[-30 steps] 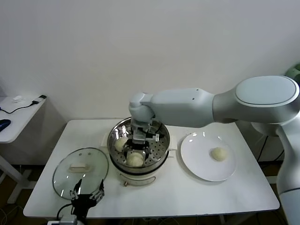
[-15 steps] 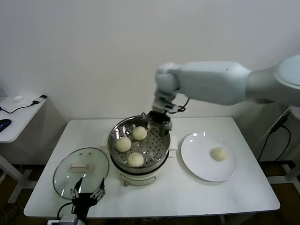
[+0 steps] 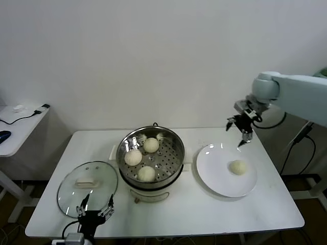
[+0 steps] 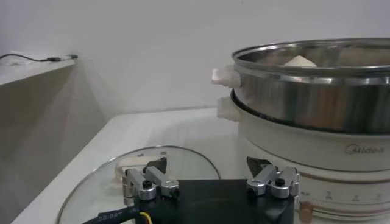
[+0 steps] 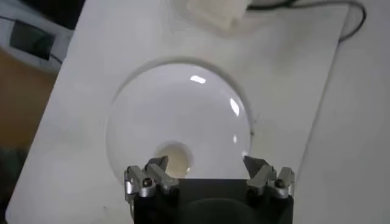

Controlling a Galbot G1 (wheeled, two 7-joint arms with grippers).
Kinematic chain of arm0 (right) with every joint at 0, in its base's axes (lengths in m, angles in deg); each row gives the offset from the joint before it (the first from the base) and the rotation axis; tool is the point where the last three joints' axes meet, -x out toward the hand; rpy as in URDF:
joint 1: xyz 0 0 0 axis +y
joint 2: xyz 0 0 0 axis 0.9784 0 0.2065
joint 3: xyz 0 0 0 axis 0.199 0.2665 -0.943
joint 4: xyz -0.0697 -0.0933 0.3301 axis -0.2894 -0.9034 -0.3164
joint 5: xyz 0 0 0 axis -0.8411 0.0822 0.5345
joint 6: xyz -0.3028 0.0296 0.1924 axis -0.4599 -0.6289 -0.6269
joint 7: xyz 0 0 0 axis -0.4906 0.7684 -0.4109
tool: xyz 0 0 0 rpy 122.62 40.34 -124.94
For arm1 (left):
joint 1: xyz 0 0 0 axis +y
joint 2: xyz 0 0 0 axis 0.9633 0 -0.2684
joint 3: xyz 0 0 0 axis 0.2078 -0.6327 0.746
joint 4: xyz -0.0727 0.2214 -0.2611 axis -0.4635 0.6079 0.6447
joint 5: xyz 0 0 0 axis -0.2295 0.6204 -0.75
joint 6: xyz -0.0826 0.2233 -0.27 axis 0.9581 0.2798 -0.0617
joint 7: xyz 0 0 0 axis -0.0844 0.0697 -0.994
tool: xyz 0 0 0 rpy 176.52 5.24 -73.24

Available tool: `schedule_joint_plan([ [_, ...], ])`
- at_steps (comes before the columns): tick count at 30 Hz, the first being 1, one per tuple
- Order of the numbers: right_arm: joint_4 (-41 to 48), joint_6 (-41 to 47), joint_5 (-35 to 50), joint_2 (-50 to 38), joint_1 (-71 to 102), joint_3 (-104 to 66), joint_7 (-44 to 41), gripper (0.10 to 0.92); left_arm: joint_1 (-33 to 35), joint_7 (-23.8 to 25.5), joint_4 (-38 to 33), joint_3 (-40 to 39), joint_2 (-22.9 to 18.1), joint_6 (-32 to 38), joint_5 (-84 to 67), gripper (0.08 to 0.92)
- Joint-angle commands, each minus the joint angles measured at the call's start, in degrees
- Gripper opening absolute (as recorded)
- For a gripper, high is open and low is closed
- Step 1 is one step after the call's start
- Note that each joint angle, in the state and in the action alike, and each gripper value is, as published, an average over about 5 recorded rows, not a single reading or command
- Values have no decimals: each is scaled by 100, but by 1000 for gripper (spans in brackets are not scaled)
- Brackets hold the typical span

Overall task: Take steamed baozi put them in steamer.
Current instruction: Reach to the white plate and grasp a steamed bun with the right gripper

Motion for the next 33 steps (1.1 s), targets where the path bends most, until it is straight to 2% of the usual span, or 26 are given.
schedule_joint_plan([
  [1,655,702,-643,-841,1783,-1149,154,823,4,2,13,-4,-1,-4,7,823],
  [13,1265,846,-968,-202,2826,-1978,382,823,149,-11,32,28,-65,29,63,823],
  [27,1516,900,-1168,121,3177,-2310,553,823,173,-17,49,39,-56,42,63,823],
  [33,1478,892,-1228,134,3163,-2340,579,758,192,-20,29,30,-54,42,64,823],
])
